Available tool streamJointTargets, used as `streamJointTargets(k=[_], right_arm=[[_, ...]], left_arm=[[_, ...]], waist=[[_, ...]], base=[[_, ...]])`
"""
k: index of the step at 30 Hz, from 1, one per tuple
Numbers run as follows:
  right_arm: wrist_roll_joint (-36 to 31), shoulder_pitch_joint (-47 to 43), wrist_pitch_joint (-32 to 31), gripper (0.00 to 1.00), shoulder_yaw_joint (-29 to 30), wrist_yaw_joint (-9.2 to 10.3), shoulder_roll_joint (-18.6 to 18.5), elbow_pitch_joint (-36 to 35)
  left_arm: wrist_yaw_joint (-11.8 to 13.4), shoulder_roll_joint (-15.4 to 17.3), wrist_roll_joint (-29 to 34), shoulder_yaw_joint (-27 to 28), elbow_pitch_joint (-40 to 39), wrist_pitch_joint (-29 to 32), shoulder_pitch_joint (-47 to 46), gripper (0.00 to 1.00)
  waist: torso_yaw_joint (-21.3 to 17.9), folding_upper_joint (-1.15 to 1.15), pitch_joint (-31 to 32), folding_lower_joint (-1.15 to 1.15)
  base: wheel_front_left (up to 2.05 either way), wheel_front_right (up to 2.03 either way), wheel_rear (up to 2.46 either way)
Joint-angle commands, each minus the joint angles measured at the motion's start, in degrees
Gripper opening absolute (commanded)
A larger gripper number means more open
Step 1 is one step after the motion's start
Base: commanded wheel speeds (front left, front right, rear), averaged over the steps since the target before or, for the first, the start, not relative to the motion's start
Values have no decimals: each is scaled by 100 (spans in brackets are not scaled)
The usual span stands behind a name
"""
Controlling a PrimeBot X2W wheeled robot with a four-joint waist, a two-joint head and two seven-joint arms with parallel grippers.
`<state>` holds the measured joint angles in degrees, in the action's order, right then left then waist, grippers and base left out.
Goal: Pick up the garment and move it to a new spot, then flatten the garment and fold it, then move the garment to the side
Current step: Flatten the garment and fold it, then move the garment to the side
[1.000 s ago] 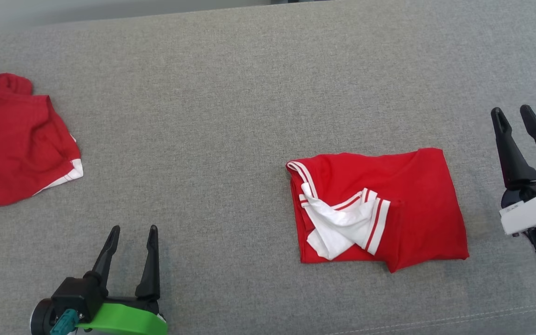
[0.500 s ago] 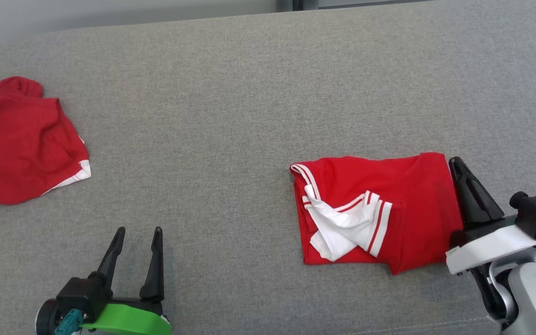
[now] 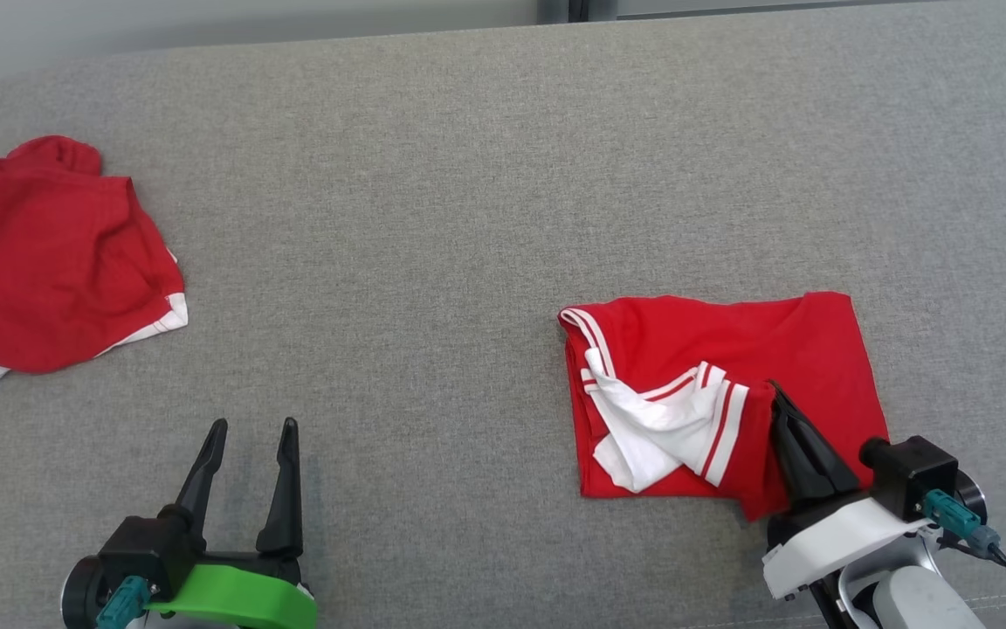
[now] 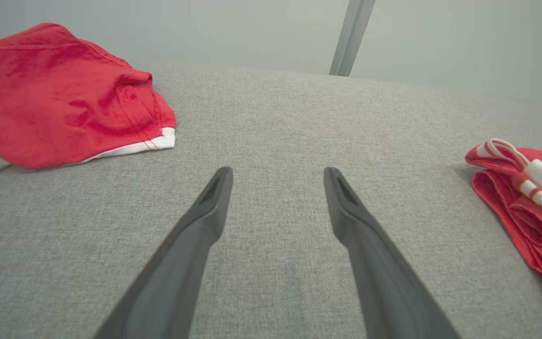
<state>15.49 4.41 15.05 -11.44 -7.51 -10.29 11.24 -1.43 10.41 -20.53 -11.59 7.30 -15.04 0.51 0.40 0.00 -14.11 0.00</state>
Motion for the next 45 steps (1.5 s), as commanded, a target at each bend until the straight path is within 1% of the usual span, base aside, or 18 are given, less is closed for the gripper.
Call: streamJointTargets(k=[1,6,13,14,20,22,25,26,27,28,30,34,36,37,39,42,43,45], right_arm=[[-44,-79,16,0,-6,4,29,39],[-61,-14,16,0,-232,3,70,18],[11,116,17,0,-975,4,-89,144],[11,116,17,0,-975,4,-89,144],[164,284,17,0,-1658,4,-264,304],[209,349,17,0,-1626,4,-273,208],[176,359,17,0,-1354,4,-262,-40],[165,342,17,24,-1229,4,-271,-114],[170,313,17,65,-1110,4,-298,-165],[197,278,16,100,-1018,4,-354,-143],[247,304,17,100,-857,4,-525,-125],[361,460,17,100,-636,4,-1028,-29],[661,510,-48,100,-403,3,-1191,-43],[968,509,-129,100,-249,4,-1190,-40],[1579,489,-537,100,13,2,-1225,44],[2294,592,-1310,100,92,4,-1352,189],[2355,672,-1512,100,53,1,-1456,232],[2650,792,-1947,100,-33,-2,-1478,373]], left_arm=[[-31,-13,59,36,6,-15,-19,100],[-74,-56,120,94,26,-15,9,100],[-123,-103,169,129,53,-15,6,100],[-123,-103,169,129,53,-15,6,100],[-167,-149,196,162,83,-15,17,100],[-175,-161,193,188,81,-15,30,100],[-176,-164,207,247,51,-15,65,100],[-173,-166,205,276,38,-15,82,100],[-165,-167,207,302,22,-15,103,100],[-155,-167,217,323,3,-15,124,100],[-140,-168,229,349,-33,-15,156,100],[-141,-169,245,404,-58,-15,221,100],[-137,-196,257,412,-76,-15,241,100],[-136,-207,260,410,-82,-15,249,100],[-135,-234,252,409,-82,-15,276,100],[-171,-244,251,384,-46,-15,263,100],[-181,-237,256,380,-41,-15,239,100],[-193,-216,266,380,-37,-15,184,100]], waist=[[13,0,8,0],[27,0,23,0],[80,0,24,0],[80,0,24,0],[157,0,17,0],[168,0,10,0],[151,0,-1,0],[134,0,1,0],[111,0,7,0],[84,0,15,0],[17,0,37,0],[-137,0,122,0],[-196,0,160,0],[-224,0,173,0],[-279,0,183,0],[-356,0,153,0],[-372,0,131,0],[-400,0,87,0]], base=[[0,0,0],[0,0,0],[0,0,0],[0,0,0],[0,0,0],[0,0,0],[0,0,0],[0,0,0],[0,0,0],[0,0,0],[0,0,0],[0,0,0],[0,0,0],[0,0,0],[0,0,0],[0,0,0],[0,0,0],[0,0,0]])
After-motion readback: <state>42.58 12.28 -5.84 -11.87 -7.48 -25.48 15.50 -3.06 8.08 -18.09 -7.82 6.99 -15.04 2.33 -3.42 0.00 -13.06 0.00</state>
